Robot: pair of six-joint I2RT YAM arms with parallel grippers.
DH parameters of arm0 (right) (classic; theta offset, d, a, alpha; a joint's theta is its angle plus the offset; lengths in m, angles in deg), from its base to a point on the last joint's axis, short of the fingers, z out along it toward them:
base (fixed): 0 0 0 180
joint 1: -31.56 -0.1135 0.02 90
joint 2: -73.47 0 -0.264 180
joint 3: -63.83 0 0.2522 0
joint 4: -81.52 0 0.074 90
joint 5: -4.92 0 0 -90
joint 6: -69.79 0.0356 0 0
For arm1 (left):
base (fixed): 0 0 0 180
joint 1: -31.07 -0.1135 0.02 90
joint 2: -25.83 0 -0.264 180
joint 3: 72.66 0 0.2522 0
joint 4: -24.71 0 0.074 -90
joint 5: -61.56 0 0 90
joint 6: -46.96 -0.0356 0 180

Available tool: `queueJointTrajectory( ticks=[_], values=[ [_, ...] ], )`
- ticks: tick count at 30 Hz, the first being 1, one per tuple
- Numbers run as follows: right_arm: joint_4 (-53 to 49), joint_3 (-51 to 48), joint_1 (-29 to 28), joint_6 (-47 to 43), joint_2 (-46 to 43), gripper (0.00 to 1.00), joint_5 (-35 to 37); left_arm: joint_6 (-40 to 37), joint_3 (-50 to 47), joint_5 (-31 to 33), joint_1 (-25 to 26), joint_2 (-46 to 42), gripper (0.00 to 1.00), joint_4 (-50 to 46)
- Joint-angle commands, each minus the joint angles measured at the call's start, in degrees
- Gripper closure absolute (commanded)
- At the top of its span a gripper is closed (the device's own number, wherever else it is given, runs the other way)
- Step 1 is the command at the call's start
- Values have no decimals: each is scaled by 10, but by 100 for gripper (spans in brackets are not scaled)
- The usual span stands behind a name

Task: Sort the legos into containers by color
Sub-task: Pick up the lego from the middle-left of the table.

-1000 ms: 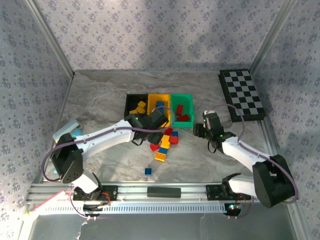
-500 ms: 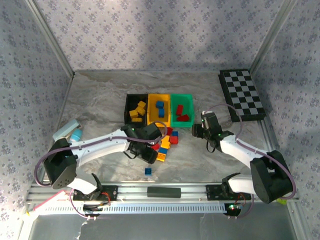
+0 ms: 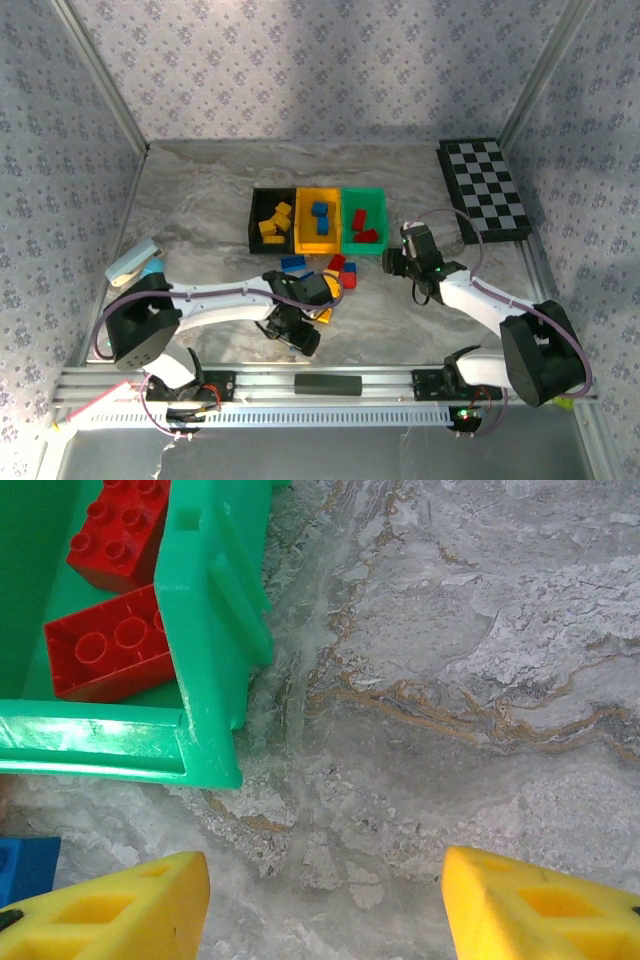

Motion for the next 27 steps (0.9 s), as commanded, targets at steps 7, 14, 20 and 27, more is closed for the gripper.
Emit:
queueJointTrajectory(
  ticks=[7,14,20,27],
  values=[
    [-3,10,-5,7,-14,35,5,10,3,-2,7,39,38,12],
    [-4,11,-5,6,-11,35,7,12,0,27,7,28,52,7],
    [-5,12,-5,6,-12,35,8,13,8,55,7,15,65,4],
    [-3,10,-5,7,-15,35,6,-8,66,113,-14,22,66,-6]
  ],
)
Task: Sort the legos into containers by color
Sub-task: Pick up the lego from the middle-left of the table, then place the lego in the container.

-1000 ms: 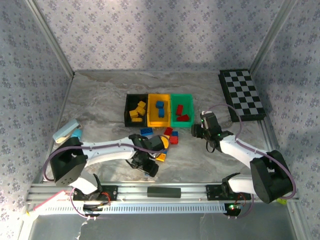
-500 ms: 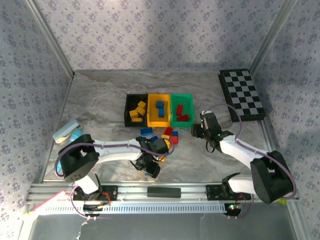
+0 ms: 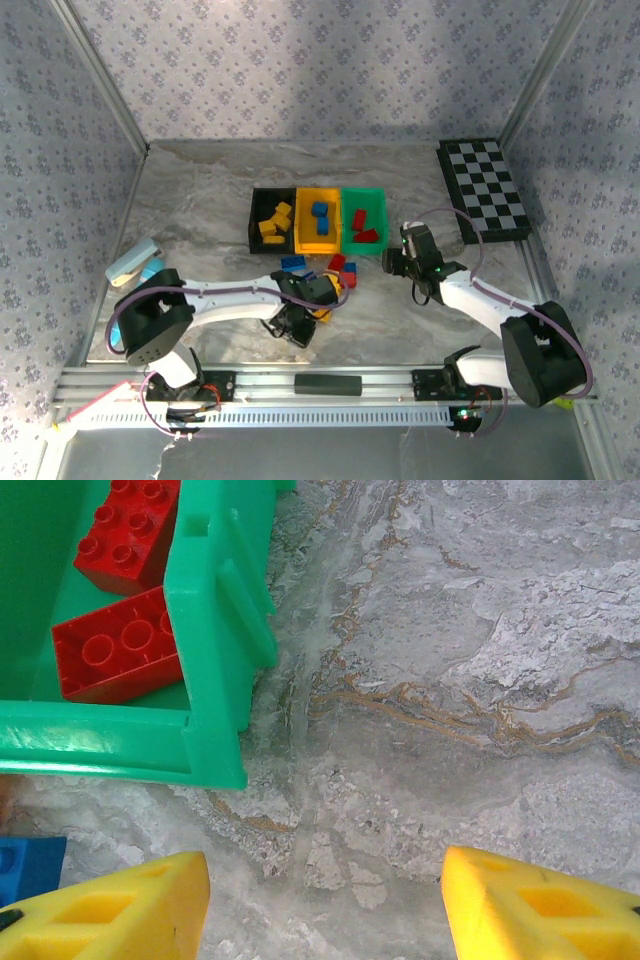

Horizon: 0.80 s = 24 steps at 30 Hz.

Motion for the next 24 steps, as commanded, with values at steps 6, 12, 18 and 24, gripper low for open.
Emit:
queueJointTrajectory(
  ticks=[6,12,18,24],
  values=[
    [-6,10,-3,6,-12,36,8,-40,142,66,-65,28,67,26],
    [-6,6,-5,9,-22,35,5,-97,266,79,-127,78,66,0],
    [-3,4,-3,9,-24,35,11,-142,365,105,-187,140,66,-9],
    [-2,8,-4,8,-15,35,8,-168,460,87,-215,222,63,-20]
  ],
)
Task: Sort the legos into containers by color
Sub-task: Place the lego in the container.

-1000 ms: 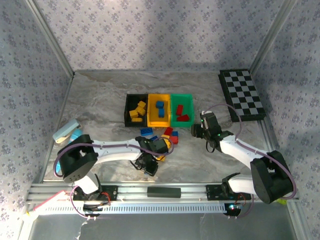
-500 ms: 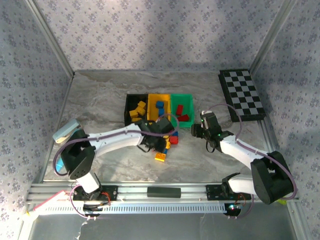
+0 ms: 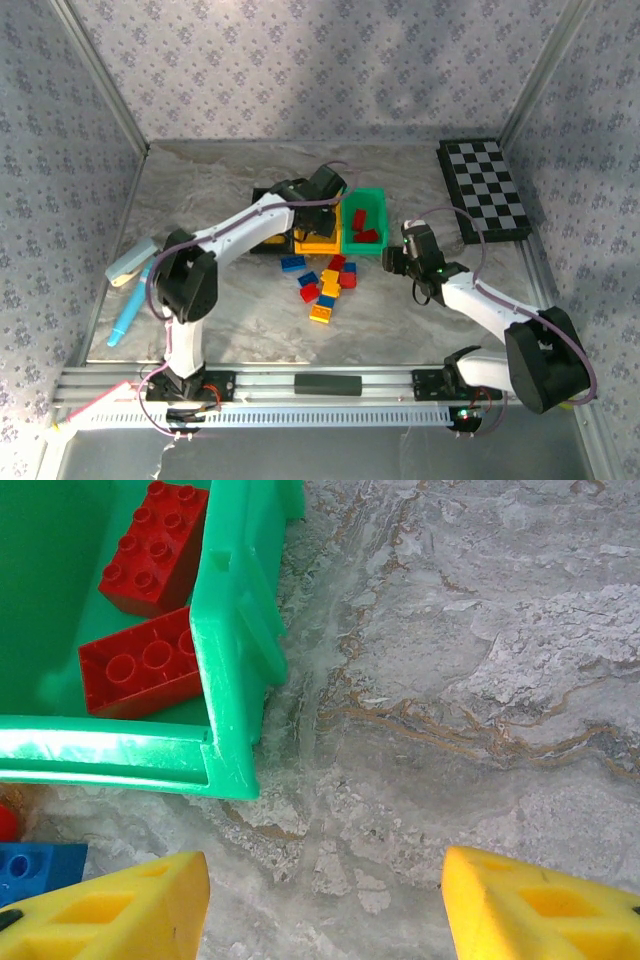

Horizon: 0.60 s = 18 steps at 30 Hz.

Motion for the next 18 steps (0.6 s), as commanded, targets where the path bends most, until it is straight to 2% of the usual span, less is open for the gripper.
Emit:
queueJointTrajectory(
  ticks=[1,6,8,11,15,18],
  values=[
    [-3,8,-3,8,2,35,8,-32,51,-4,-3,37,63,-30],
    [-2,8,-3,8,2,35,8,-44,95,15,-4,68,53,-52],
    [-2,8,-4,8,2,35,8,-47,98,15,-4,68,41,-58],
    [-1,9,-4,9,2,35,7,-47,87,10,-4,51,31,-60],
    [-1,9,-6,10,2,35,3,-33,23,10,-4,-6,27,-24],
    [0,8,-8,11,1,35,3,-6,-67,5,-4,-76,27,33]
  ],
)
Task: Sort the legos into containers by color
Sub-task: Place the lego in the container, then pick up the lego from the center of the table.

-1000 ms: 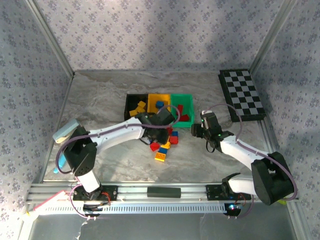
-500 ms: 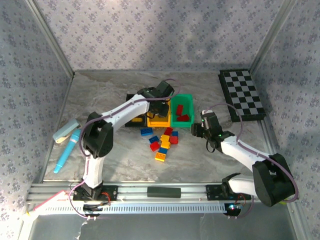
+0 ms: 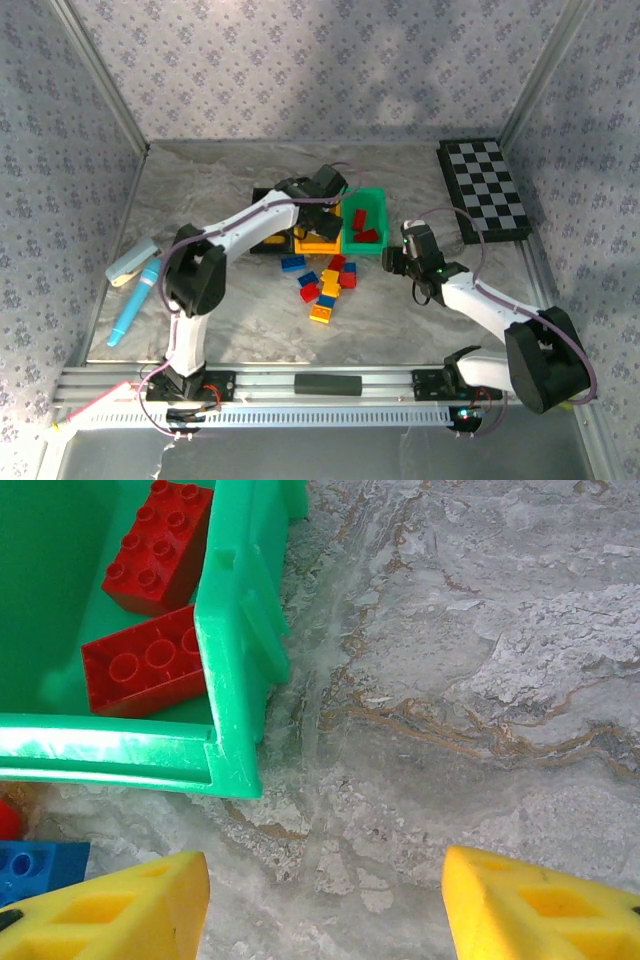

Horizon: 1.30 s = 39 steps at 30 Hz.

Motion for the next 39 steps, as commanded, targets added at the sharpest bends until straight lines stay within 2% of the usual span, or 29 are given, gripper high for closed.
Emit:
queueJointTrajectory(
  ticks=[1,8,13,17,22,25,33,39],
  values=[
    [0,8,-5,10,2,35,4,34,-82,-2,1,-103,27,55],
    [9,4,-10,5,6,35,-12,86,-322,-50,1,-268,28,215],
    [31,6,-36,-8,22,35,-25,111,-409,-69,1,-287,28,228],
    [35,17,-77,10,54,35,-74,133,-472,-77,1,-316,29,258],
    [40,34,-176,73,88,32,-55,135,-518,-60,1,-367,29,282],
    [20,67,-206,83,115,31,-27,125,-523,-55,0,-376,29,286],
    [-36,102,-204,115,171,32,33,113,-529,-61,1,-375,29,291],
    [-37,65,-202,132,149,34,40,110,-541,-53,0,-380,29,289]
  ],
)
